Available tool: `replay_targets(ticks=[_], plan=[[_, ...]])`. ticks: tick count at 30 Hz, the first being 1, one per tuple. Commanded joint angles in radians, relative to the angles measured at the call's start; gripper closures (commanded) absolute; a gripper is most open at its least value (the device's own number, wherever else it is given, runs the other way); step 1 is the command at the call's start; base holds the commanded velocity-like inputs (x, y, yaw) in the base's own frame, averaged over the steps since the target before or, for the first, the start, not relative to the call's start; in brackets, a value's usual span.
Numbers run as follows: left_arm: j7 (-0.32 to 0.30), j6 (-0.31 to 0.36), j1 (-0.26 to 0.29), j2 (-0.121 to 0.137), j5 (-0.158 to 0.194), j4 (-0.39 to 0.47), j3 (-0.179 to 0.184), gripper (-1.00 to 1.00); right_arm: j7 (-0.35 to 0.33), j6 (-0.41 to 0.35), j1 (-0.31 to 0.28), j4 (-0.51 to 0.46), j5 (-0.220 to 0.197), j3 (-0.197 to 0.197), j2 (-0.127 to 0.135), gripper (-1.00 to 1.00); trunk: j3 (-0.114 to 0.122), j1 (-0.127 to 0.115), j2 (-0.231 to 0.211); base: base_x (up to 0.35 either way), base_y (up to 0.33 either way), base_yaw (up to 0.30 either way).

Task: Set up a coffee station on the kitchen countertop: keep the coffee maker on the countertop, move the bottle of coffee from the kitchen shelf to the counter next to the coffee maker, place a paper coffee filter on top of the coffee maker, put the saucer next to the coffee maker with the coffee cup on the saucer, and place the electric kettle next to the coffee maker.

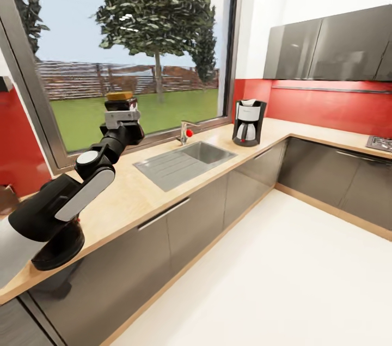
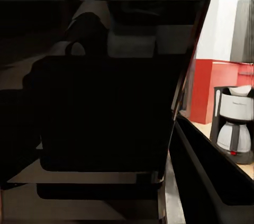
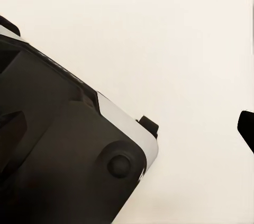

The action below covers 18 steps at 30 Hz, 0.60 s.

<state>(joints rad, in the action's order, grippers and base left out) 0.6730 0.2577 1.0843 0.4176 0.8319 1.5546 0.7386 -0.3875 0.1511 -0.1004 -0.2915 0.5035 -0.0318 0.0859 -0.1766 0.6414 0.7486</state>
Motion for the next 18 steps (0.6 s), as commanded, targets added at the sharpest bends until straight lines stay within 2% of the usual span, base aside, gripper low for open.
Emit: replay_targets(ticks=[1,9,13,18], plan=[[0.007,0.005,0.002,0.001,0.001,0.002,0.002,1.00,-0.004,0.004,-0.001,0.000,0.007,-0.004,0.000,-1.00,-0.002,0.000,0.001,0.007,-0.012,-0.258],[0.007,0.005,0.002,0.001,0.001,0.002,0.002,1.00,-0.004,0.004,-0.001,0.000,0.007,-0.004,0.000,-1.00,-0.002,0.000,0.001,0.048,-0.003,-0.274],[0.007,0.005,0.002,0.001,0.001,0.002,0.002,1.00,-0.004,0.005,-0.001,0.000,0.007,-0.004,0.000,-1.00,-0.002,0.000,0.001,0.260,0.000,-0.206],[0.007,0.005,0.002,0.001,0.001,0.001,0.002,1.00,-0.004,0.005,-0.001,0.000,0.007,-0.004,0.000,-1.00,-0.002,0.000,0.001,0.314,0.000,-0.047]])
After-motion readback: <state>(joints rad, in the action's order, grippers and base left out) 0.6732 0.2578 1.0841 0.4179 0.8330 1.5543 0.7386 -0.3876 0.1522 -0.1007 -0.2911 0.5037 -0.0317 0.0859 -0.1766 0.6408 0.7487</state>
